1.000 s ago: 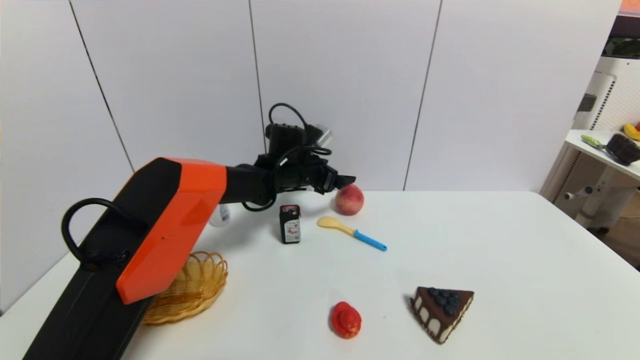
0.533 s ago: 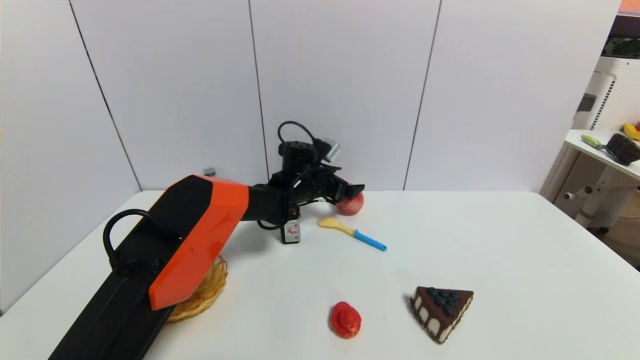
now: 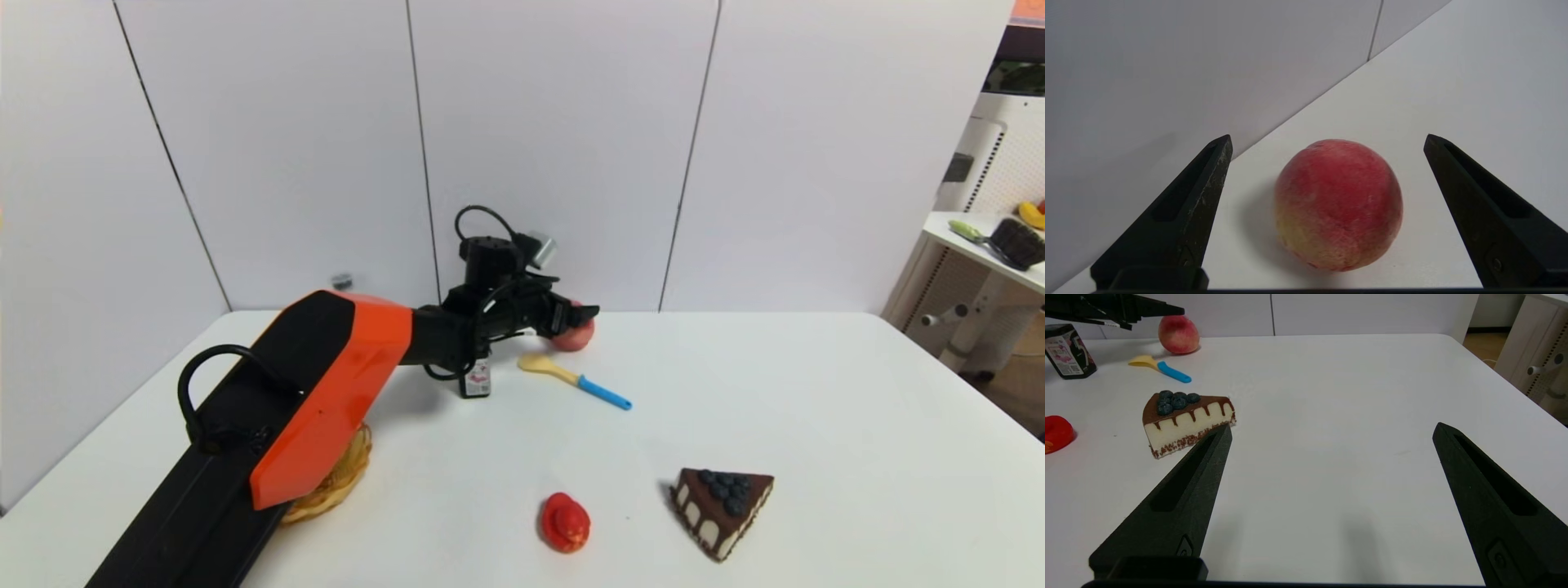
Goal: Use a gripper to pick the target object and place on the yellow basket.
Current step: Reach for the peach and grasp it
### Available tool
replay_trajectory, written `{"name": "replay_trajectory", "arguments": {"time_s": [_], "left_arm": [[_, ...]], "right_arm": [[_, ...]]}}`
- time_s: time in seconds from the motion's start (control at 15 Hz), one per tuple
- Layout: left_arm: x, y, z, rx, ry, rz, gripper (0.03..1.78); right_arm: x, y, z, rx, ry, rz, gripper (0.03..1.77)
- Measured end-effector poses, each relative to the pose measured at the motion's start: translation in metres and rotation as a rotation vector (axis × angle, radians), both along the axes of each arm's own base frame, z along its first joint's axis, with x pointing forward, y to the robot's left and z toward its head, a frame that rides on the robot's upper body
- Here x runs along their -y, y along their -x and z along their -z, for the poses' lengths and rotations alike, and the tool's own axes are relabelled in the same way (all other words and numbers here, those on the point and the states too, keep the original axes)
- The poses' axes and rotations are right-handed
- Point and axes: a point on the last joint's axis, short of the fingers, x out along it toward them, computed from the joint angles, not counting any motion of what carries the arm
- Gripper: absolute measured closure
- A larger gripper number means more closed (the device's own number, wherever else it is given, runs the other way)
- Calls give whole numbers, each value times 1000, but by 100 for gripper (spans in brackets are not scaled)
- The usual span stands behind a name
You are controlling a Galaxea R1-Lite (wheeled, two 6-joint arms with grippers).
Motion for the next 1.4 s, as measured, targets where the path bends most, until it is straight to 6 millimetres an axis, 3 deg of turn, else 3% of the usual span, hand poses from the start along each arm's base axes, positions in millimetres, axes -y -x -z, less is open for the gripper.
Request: {"name": "replay_trajectory", "arguments": {"time_s": [1.0,1.4], "left_arm": [[2,-4,32,-64,-17,-1,12],[3,-4,36,-67,-21,-2,12]], "right_arm": [[0,0,0,0,0,0,10],[0,0,0,0,0,0,10]]}}
